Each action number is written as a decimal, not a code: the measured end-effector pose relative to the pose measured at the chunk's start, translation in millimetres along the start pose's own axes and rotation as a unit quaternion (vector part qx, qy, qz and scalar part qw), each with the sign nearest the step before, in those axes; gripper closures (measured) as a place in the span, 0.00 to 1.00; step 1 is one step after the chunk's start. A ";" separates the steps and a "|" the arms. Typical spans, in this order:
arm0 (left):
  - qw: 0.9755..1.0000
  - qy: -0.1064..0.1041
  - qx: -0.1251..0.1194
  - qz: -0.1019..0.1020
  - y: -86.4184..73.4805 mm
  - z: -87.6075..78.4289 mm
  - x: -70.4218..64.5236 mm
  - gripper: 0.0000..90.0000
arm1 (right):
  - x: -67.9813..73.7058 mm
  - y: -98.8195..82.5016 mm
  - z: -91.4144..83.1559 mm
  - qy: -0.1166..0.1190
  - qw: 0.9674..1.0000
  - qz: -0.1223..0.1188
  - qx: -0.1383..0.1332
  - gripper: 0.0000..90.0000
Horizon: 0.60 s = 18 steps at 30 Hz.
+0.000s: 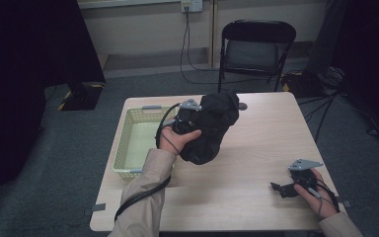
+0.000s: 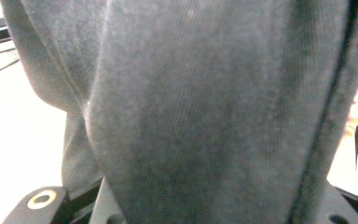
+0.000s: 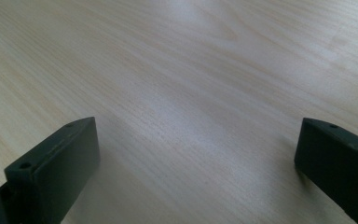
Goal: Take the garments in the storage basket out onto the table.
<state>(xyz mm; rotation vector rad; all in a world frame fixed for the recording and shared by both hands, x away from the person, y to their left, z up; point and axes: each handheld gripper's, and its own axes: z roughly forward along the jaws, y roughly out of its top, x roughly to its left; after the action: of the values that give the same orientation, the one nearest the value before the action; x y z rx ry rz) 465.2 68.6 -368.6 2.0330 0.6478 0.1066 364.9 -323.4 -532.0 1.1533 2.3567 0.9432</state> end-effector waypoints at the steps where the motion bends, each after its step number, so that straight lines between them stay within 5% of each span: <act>1: 1.000 -0.001 0.000 0.000 -0.1 1.7 -0.3 0.67 | 0.0 0.0 0.0 0.000 1.000 0.000 0.000 0.00; 18: 1.000 -0.013 0.012 -0.002 -5.3 28.2 -4.8 0.67 | 0.0 0.0 0.0 0.000 1.000 0.000 0.000 0.00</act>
<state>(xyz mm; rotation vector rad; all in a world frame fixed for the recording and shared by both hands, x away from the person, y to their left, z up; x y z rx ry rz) 468.3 46.3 -387.2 2.0537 0.6400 0.0711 364.9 -323.4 -532.0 1.1535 2.3568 0.9435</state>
